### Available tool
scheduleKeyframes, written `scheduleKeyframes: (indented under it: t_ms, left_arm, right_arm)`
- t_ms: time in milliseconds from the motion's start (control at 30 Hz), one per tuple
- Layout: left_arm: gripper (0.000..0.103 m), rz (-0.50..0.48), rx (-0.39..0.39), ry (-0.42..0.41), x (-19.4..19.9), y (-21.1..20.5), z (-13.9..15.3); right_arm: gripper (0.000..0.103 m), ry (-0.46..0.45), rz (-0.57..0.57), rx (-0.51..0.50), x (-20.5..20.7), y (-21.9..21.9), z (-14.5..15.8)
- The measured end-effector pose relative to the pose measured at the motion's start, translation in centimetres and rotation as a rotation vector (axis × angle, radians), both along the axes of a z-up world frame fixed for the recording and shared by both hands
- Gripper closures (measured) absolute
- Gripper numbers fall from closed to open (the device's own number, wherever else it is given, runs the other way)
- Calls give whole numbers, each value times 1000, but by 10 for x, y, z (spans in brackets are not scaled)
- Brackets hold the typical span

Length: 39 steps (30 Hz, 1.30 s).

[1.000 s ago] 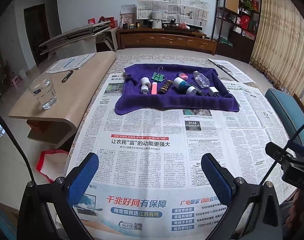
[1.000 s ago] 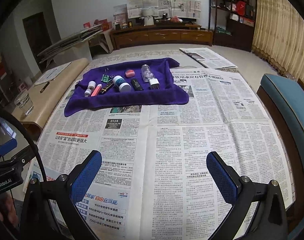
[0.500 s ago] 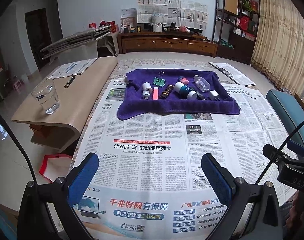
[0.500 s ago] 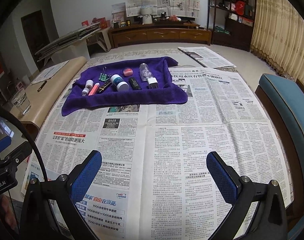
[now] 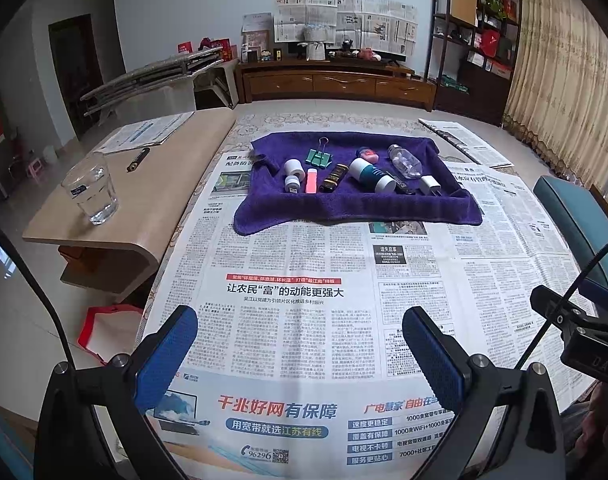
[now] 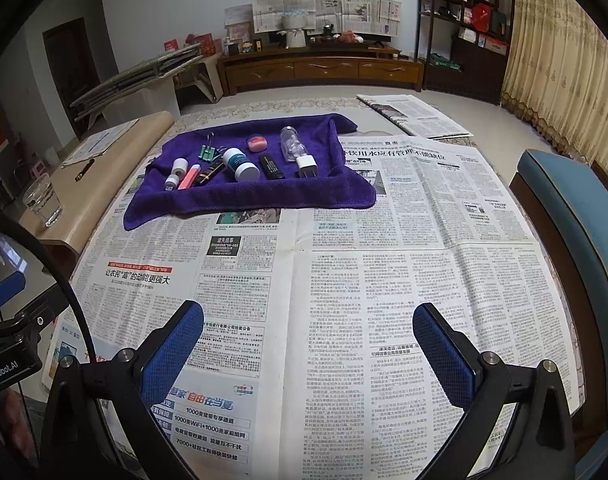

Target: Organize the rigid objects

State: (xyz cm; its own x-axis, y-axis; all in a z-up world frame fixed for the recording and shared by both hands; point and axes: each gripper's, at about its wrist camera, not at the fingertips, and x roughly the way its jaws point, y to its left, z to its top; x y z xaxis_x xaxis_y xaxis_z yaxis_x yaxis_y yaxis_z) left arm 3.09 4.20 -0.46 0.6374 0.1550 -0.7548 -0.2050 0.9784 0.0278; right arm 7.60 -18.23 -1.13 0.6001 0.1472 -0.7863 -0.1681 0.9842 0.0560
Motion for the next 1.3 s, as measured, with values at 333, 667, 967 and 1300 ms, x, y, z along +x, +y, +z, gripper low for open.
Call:
scheduleKeyframes:
  t_ms: [333,667,967,1300]
  left_arm:
    - [0,-1,-3,1,0,-1,-1]
    - [0,1,1,6,0,-2,-4]
    - [0,5,-1,8,0,0,-4]
    - [0,1,-1,11,0,0,-5]
  right_arm:
    - [0,-6,5,-3,-2,0,1]
    - [0,-11,0,-1,-4,-1,4]
    - [0,-12,-1,1,-3,-3,4]
    - [0,-11,-1,0,-4,-3,5]
